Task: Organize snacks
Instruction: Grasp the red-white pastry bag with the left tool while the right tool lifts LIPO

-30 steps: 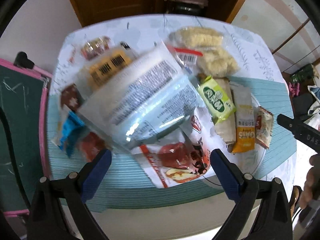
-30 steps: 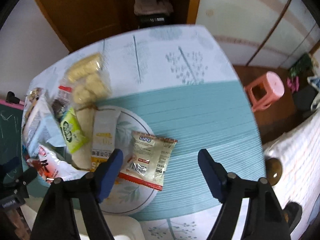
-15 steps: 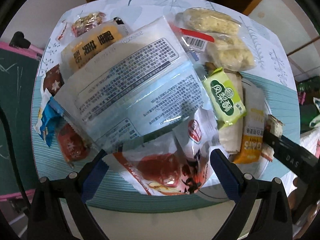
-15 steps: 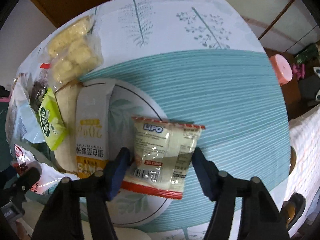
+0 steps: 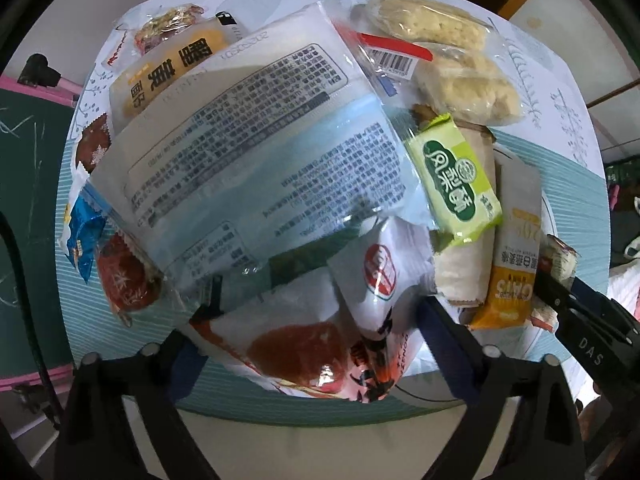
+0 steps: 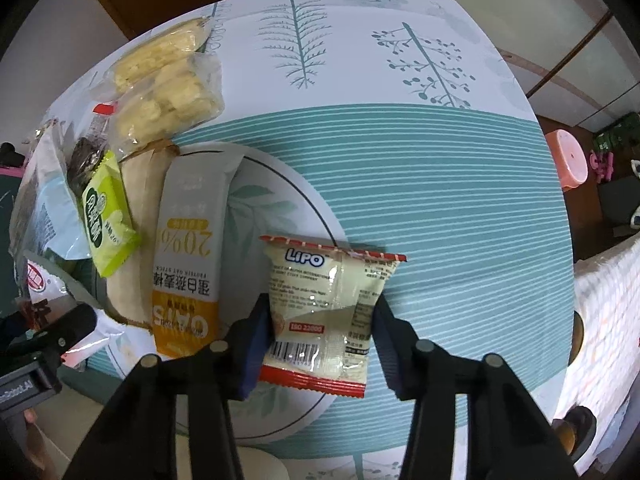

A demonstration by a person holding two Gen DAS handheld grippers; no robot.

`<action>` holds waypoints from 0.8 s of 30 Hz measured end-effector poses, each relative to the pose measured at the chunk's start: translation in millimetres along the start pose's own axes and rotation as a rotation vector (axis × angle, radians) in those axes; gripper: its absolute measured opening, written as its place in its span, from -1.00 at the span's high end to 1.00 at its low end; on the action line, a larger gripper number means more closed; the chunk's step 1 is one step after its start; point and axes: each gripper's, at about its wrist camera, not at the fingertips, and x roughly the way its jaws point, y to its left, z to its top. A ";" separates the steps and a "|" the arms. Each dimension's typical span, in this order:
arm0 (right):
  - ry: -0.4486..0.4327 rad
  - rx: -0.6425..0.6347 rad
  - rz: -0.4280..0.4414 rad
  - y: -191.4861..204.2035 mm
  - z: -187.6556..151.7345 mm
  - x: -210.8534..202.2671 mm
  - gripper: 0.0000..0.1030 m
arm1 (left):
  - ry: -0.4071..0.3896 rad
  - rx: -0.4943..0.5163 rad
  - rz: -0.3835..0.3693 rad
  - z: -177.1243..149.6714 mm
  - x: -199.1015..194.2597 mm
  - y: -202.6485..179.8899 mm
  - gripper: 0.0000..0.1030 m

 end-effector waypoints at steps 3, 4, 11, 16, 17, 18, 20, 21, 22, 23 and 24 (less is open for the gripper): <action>0.002 0.004 0.017 -5.7 -8.3 -1.4 0.07 | 0.009 0.021 -0.032 -7.4 -2.3 -6.6 -0.22; 0.004 0.007 0.024 -10.0 -5.9 1.7 0.07 | 0.005 0.035 -0.043 -9.7 -4.1 -7.6 -0.15; 0.003 0.014 0.053 -18.2 -22.0 -3.1 0.10 | -0.050 0.113 -0.042 -30.3 -10.6 -10.2 0.04; -0.021 0.023 0.061 -24.9 -35.1 -8.5 0.10 | -0.155 0.107 -0.081 -39.4 -37.2 -4.3 0.04; -0.029 0.027 0.061 -25.8 -36.7 -11.2 0.10 | -0.185 0.102 -0.093 -41.6 -46.5 -2.4 0.04; -0.043 0.032 0.066 -32.4 -41.4 -17.3 0.10 | -0.205 0.096 -0.101 -42.9 -53.1 -0.6 0.04; -0.064 0.044 0.080 -36.5 -45.2 -26.1 0.10 | -0.247 0.083 -0.114 -45.1 -69.9 6.5 0.04; -0.081 0.052 0.089 -39.0 -48.0 -33.1 0.10 | -0.269 0.075 -0.116 -46.2 -78.9 9.4 0.04; -0.098 0.056 0.095 -40.4 -50.1 -39.4 0.10 | -0.288 0.068 -0.117 -46.4 -90.4 16.7 0.04; -0.117 0.058 0.099 -42.7 -52.6 -47.3 0.10 | -0.309 0.057 -0.117 -49.8 -100.0 22.7 0.04; -0.136 0.061 0.103 -47.4 -56.6 -58.7 0.10 | -0.335 0.045 -0.128 -52.1 -113.0 30.8 0.04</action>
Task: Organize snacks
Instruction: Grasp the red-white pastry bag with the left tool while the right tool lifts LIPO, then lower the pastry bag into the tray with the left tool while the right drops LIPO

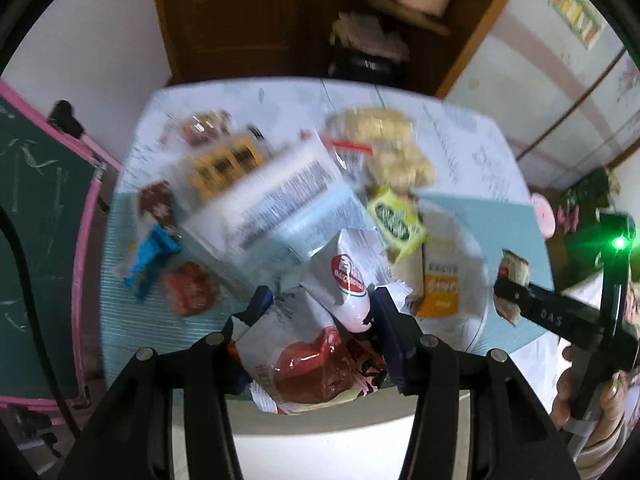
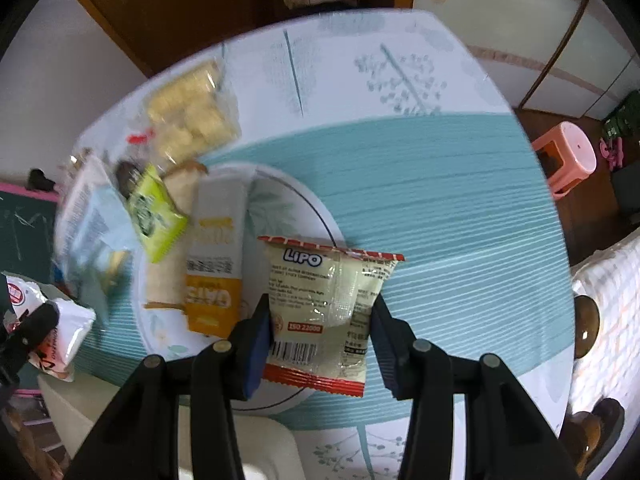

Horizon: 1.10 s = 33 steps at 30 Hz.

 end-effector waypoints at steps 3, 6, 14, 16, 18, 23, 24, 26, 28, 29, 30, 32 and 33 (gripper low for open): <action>-0.074 -0.006 0.034 6.8 -3.3 -32.9 0.10 | -0.089 -0.001 -0.062 0.8 -38.6 8.6 0.04; -0.162 -0.040 0.060 24.3 -1.2 -66.6 0.10 | -0.188 0.032 -0.052 -14.6 -82.4 8.3 0.03; -0.318 -0.200 0.194 76.9 -45.8 -146.3 0.09 | -0.368 0.114 0.043 -80.5 -165.0 6.0 -0.01; -0.326 -0.235 0.232 89.7 -67.4 -154.0 0.09 | -0.390 0.127 0.071 -98.6 -171.2 4.7 -0.02; -0.325 -0.260 0.257 101.7 -86.9 -155.3 0.09 | -0.399 0.124 0.089 -117.0 -172.3 5.0 -0.02; -0.336 -0.320 0.188 120.2 -123.9 -130.1 0.09 | -0.382 0.094 0.160 -153.8 -151.4 15.9 -0.03; -0.331 -0.330 0.175 121.9 -130.2 -123.4 0.09 | -0.368 0.093 0.172 -157.4 -145.0 17.1 -0.03; -0.306 -0.342 0.157 123.7 -138.0 -111.5 0.09 | -0.320 0.077 0.174 -165.1 -130.4 22.9 -0.03; -0.279 -0.346 0.133 124.0 -144.4 -100.1 0.08 | -0.267 0.059 0.169 -170.4 -115.7 28.7 -0.03; -0.263 -0.341 0.123 124.4 -146.6 -94.8 0.08 | -0.255 0.054 0.176 -172.6 -110.5 29.4 -0.03; -0.245 -0.331 0.121 122.8 -146.2 -89.4 0.08 | -0.243 0.053 0.189 -175.3 -104.7 30.1 -0.03; -0.214 -0.305 0.124 118.9 -146.0 -80.7 0.08 | -0.227 0.051 0.197 -180.1 -96.1 29.7 -0.03; -0.202 -0.294 0.126 117.6 -146.1 -76.9 0.07 | -0.217 0.048 0.195 -182.8 -92.1 30.5 -0.03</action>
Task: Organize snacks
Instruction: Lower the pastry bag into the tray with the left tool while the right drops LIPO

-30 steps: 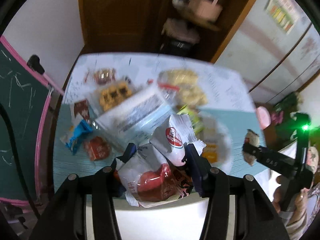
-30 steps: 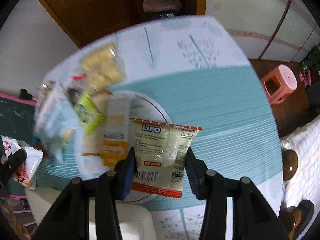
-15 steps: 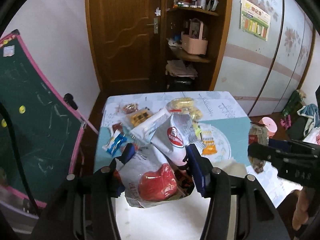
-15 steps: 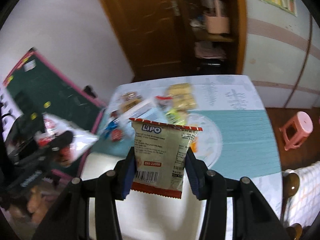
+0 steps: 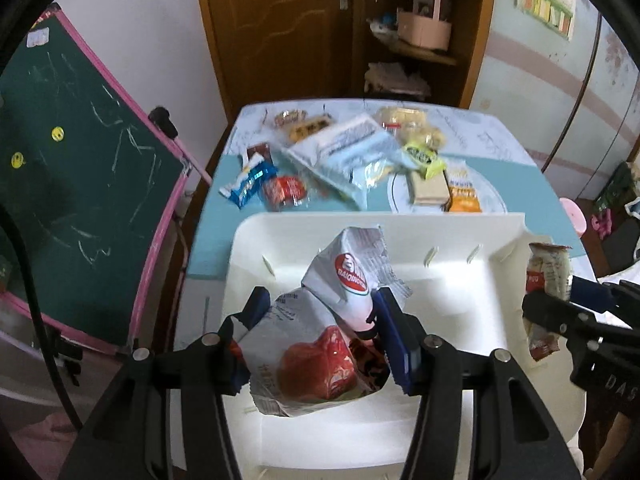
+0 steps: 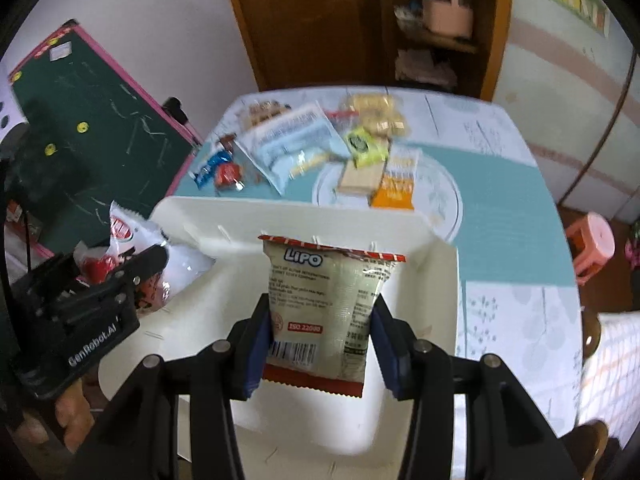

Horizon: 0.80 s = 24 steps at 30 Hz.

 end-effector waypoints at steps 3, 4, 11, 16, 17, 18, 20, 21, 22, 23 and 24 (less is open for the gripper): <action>0.033 0.017 0.004 -2.9 -2.4 9.5 0.07 | 0.024 -0.005 0.011 -2.9 9.4 -3.0 -0.07; 0.044 0.024 0.012 -3.7 -3.2 12.3 0.07 | 0.027 -0.006 0.023 -2.8 10.5 -3.5 -0.23; 0.128 0.086 0.054 -9.8 -9.2 32.4 -0.11 | 0.053 -0.038 0.005 -3.0 19.3 0.1 -0.76; 0.066 0.100 0.058 -11.0 -6.4 21.9 -0.54 | 0.096 -0.041 0.021 -6.2 27.4 0.2 -0.76; 0.057 0.098 0.052 -10.5 -5.9 20.0 -0.54 | 0.099 -0.043 0.018 -6.9 28.1 0.2 -0.76; 0.056 0.097 0.050 -10.2 -5.7 19.5 -0.55 | 0.099 -0.044 0.016 -7.1 28.2 0.2 -0.76; 0.063 0.098 0.051 -10.2 -5.8 20.5 -0.55 | 0.098 -0.044 0.014 -7.5 28.2 0.1 -0.76; 0.069 0.100 0.050 -10.6 -6.1 21.8 -0.55 | 0.098 -0.043 0.016 -7.5 28.1 0.0 -0.76; 0.075 0.102 0.050 -11.1 -6.7 22.8 -0.55 | 0.098 -0.041 0.016 -7.4 28.0 -0.2 -0.76; 0.081 0.104 0.052 -11.4 -7.1 23.9 -0.55 | 0.098 -0.041 0.016 -7.5 27.9 -0.4 -0.76; 0.086 0.106 0.053 -11.6 -7.5 24.9 -0.55 | 0.098 -0.043 0.017 -7.4 27.8 -0.5 -0.76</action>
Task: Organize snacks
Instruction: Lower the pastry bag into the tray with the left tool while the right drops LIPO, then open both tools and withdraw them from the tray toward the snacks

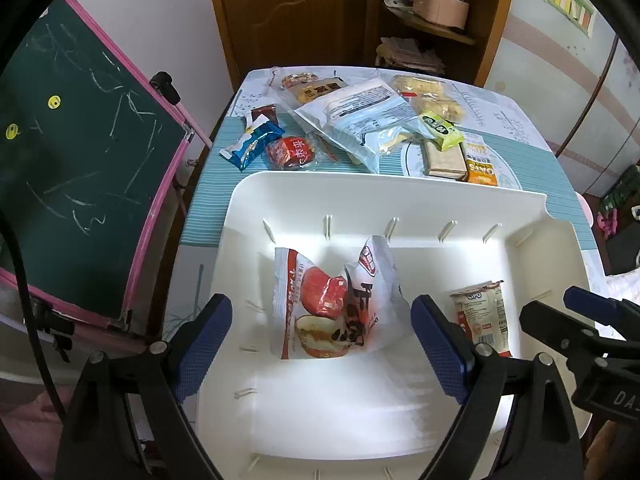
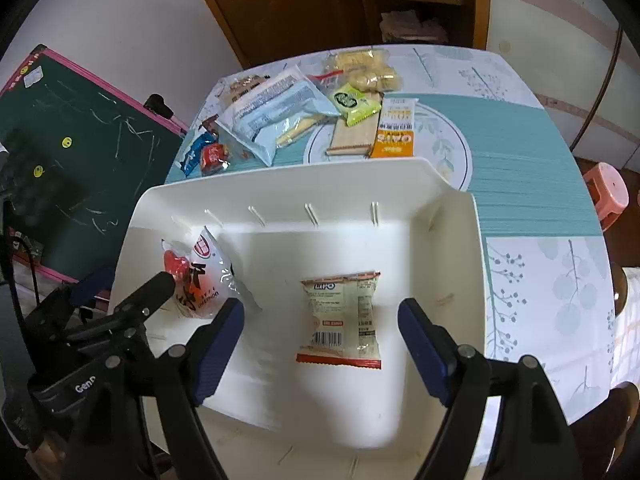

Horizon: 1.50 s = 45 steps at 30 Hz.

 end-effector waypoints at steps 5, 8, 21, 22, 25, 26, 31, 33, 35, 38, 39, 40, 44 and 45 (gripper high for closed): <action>0.007 -0.004 -0.004 1.7 -0.8 1.7 -0.55 | 0.005 0.000 0.000 0.3 0.0 -0.8 -0.76; 0.008 -0.009 -0.008 2.7 -1.1 2.2 -0.55 | 0.006 0.002 0.000 0.8 -0.3 -1.4 -0.76; 0.010 -0.015 -0.016 3.9 -0.4 3.1 -0.55 | 0.001 0.013 0.002 2.2 -0.6 -2.8 -0.76; 0.009 -0.015 -0.017 3.8 -0.3 2.9 -0.55 | 0.003 0.014 -0.001 2.2 -0.4 -2.8 -0.76; 0.005 -0.015 -0.017 4.0 -0.2 1.8 -0.55 | 0.013 0.013 -0.010 2.8 0.9 -3.5 -0.76; 0.004 -0.016 -0.018 4.2 0.0 1.5 -0.55 | 0.020 0.014 -0.009 3.0 1.9 -3.7 -0.76; 0.003 -0.019 -0.019 5.2 0.1 0.9 -0.55 | 0.074 -0.004 -0.014 3.2 10.1 -2.2 -0.76; 0.003 -0.021 -0.019 5.7 0.3 0.6 -0.55 | 0.084 0.000 0.002 2.3 12.2 -2.9 -0.76; 0.003 -0.020 -0.020 5.9 0.4 0.5 -0.55 | 0.083 0.002 0.000 2.0 12.1 -3.3 -0.76; 0.005 -0.018 -0.022 5.6 1.7 -0.8 -0.55 | 0.071 -0.002 -0.006 3.9 10.6 -2.4 -0.78; 0.002 -0.017 -0.024 5.3 2.2 -1.6 -0.55 | 0.066 -0.007 -0.013 5.2 9.0 -1.6 -0.80; -0.002 -0.015 -0.024 4.7 3.0 -2.8 -0.55 | 0.060 -0.015 -0.026 7.4 6.7 -0.2 -0.80; -0.033 -0.007 -0.036 1.1 8.4 -9.9 -0.55 | 0.044 -0.030 -0.072 18.8 -0.9 3.0 -0.85; -0.049 -0.006 -0.040 0.5 11.3 -13.5 -0.55 | 0.040 -0.030 -0.085 23.5 -3.5 3.8 -0.90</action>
